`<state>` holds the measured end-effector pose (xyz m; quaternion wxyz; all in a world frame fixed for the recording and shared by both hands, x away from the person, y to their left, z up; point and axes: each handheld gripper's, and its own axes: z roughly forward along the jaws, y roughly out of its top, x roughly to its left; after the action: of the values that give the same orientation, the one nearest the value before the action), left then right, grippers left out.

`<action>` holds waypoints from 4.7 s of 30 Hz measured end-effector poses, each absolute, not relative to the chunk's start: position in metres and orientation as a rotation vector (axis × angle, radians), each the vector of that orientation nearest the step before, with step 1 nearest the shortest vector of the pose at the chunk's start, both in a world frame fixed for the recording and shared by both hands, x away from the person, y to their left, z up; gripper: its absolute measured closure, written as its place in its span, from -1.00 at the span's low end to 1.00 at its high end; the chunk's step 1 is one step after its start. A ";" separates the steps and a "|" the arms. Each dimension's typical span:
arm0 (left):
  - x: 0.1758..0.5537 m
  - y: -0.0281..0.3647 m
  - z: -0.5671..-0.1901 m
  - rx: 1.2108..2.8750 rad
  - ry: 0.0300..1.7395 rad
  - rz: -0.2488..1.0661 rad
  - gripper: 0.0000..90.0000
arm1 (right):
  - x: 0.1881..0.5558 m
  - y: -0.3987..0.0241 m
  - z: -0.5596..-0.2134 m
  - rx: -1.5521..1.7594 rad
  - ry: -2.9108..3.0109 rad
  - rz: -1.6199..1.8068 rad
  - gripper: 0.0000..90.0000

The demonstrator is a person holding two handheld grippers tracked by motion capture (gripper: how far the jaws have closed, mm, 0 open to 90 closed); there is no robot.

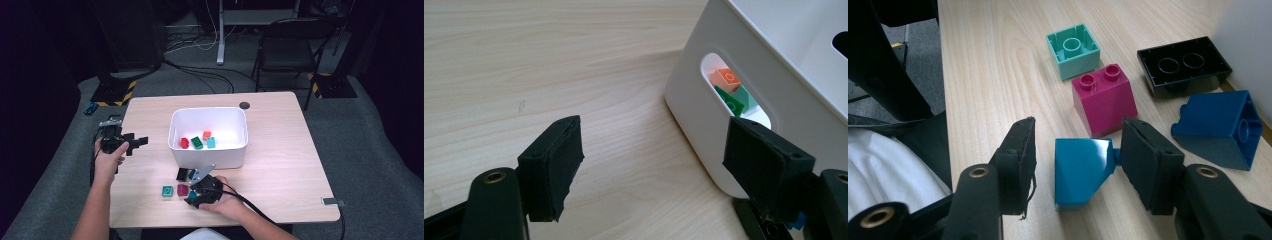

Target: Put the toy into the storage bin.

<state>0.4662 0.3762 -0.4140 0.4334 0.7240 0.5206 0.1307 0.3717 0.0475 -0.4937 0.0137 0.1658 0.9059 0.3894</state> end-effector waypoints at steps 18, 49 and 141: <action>0.466 0.377 -0.413 1.800 1.296 0.326 -0.48 | 0.373 0.048 -0.503 0.515 2.850 1.161 0.22; 0.467 0.377 -0.414 1.797 1.298 0.327 -0.48 | 0.390 0.021 -0.411 0.538 2.789 1.275 0.22; 0.466 0.380 -0.412 1.786 1.291 0.306 -0.48 | 0.564 0.047 -0.396 0.882 2.655 1.069 0.22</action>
<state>0.4663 0.3798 -0.4125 0.4424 0.7200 0.5202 0.1233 0.5640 0.0466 -0.3956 0.0734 0.2937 0.8841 0.3559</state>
